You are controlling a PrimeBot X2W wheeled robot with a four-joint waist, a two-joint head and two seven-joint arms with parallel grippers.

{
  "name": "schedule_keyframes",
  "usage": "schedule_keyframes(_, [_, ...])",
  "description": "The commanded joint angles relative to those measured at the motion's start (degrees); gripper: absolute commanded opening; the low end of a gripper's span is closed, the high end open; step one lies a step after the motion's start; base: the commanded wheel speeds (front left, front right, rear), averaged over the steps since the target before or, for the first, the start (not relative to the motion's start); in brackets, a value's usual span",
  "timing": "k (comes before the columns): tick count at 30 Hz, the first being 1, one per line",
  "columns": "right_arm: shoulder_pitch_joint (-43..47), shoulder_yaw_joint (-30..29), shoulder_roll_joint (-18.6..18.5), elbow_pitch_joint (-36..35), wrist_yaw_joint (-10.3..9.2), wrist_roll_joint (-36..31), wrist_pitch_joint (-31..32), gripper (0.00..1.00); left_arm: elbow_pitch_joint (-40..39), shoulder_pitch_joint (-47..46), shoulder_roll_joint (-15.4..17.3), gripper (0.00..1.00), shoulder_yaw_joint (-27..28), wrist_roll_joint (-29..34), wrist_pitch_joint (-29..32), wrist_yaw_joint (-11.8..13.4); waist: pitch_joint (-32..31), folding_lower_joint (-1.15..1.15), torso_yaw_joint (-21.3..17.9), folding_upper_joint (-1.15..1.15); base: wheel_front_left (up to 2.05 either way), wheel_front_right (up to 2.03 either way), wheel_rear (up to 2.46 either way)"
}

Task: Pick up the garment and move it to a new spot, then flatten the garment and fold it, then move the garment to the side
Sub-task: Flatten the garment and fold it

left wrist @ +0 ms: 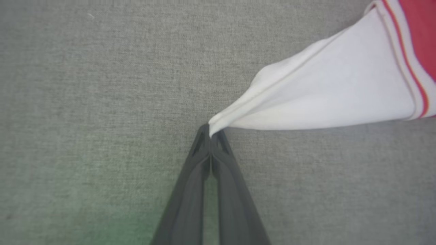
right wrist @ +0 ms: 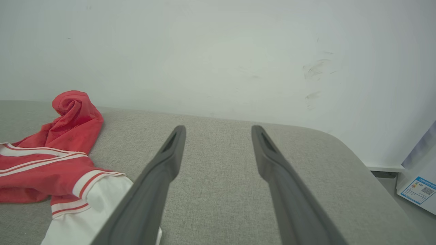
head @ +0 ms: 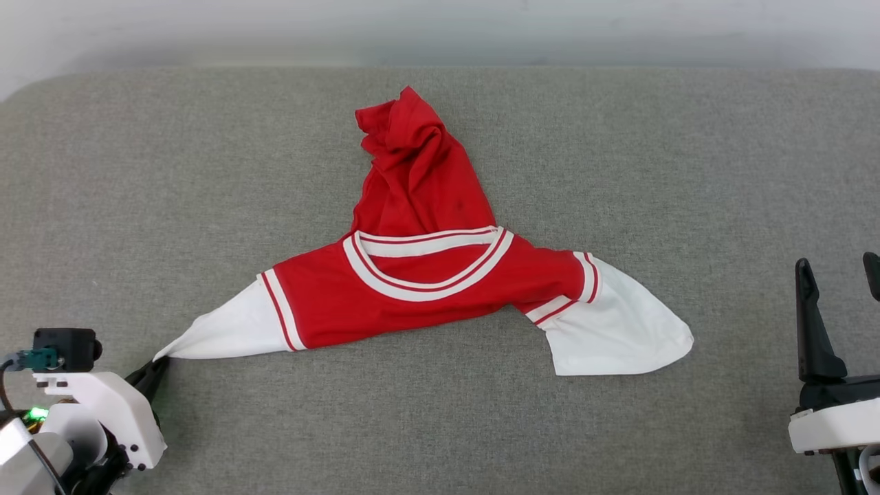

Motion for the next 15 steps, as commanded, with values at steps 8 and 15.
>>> schedule_keyframes(8, [-0.2,1.3,-2.7,-1.3,-0.07,1.0,2.3,1.00,-0.4,-1.9,-1.4,1.00,0.3,4.1,-7.9,1.8,-4.1,0.00,1.0,0.00,0.00,0.00,0.00])
schedule_keyframes(15, [-1.9,5.4,-9.3,-3.1,-0.07,3.2,9.2,1.00,-6.7,-0.9,0.4,1.00,2.0,7.4,-11.2,6.7,-5.6,0.00,1.4,0.00,0.00,0.00,0.00])
